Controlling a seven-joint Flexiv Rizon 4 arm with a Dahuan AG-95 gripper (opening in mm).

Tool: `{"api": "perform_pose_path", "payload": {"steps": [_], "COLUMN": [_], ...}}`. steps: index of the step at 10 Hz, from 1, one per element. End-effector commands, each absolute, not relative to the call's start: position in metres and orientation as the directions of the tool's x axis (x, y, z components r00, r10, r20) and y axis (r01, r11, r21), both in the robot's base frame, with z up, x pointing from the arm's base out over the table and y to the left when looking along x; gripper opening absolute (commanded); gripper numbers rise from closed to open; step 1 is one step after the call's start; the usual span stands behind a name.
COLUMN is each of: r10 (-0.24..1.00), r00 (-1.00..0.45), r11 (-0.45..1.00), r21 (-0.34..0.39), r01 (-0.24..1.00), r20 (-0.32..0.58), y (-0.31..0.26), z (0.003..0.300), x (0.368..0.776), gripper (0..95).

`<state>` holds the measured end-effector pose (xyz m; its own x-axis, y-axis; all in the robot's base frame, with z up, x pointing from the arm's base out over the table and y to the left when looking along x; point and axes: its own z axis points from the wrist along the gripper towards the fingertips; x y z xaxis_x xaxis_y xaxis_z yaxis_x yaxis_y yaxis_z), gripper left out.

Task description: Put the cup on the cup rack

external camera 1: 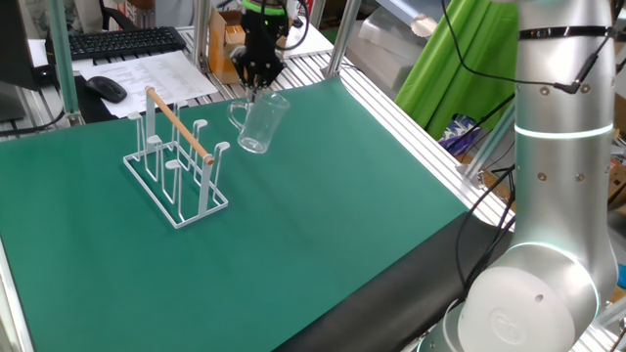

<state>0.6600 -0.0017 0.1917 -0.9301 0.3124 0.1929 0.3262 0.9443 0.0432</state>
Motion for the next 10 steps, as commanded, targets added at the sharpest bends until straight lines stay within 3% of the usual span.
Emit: {"api": "perform_pose_path", "payload": {"steps": [1,10], "r10": [0.302,0.253], "r00": [-0.934,-0.963], "r11": [0.948,0.967], "r21": [0.048,-0.006], "r01": [0.316,0.253], "r20": [0.189,0.090], "y": [-0.008,-0.032], "z": [0.186,0.152], "x": [0.662,0.666], "gripper": [0.0,0.0]}}
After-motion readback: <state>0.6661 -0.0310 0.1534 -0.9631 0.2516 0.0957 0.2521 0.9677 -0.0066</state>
